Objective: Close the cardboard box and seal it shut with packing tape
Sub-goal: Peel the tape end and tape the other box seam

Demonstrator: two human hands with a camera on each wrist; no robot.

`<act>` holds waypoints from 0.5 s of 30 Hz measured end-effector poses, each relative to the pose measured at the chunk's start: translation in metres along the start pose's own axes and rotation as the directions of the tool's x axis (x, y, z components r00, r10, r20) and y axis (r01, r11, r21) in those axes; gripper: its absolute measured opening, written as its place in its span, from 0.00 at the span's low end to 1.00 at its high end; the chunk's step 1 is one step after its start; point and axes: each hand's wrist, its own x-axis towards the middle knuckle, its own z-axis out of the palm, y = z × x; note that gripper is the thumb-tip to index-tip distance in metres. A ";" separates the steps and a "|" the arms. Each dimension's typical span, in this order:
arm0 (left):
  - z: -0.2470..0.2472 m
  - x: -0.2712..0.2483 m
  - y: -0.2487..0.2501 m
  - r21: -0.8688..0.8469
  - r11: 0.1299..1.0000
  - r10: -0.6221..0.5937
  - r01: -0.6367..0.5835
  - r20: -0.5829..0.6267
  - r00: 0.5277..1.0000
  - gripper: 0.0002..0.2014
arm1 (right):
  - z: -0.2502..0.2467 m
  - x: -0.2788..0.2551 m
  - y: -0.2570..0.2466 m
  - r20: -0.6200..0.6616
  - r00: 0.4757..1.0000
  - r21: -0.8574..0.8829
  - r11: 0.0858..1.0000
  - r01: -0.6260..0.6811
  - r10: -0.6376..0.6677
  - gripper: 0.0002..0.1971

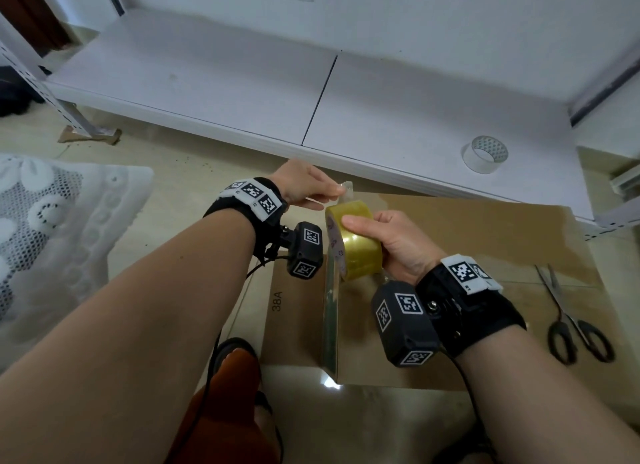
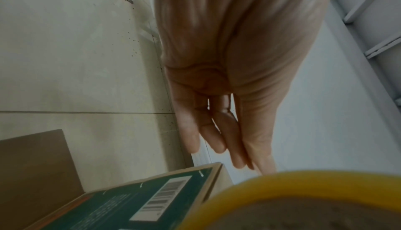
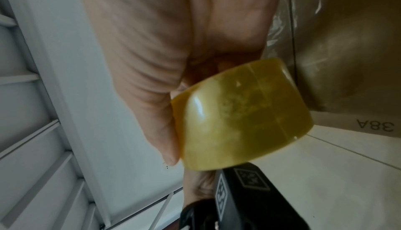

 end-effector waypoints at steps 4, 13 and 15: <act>0.001 0.010 0.006 0.077 0.997 -0.004 0.005 -0.014 1.000 0.09 | 0.000 0.002 -0.002 -0.031 0.999 0.084 0.996 0.013 -0.011 0.16; 0.002 0.028 0.015 0.163 0.987 -0.001 0.006 -0.029 1.000 0.08 | -0.002 0.010 0.001 -0.101 0.995 0.118 0.993 0.013 -0.001 0.14; 0.002 0.030 0.016 0.189 0.982 0.004 0.003 -0.033 0.999 0.08 | -0.004 0.010 0.004 -0.070 0.997 0.137 0.991 -0.003 0.013 0.18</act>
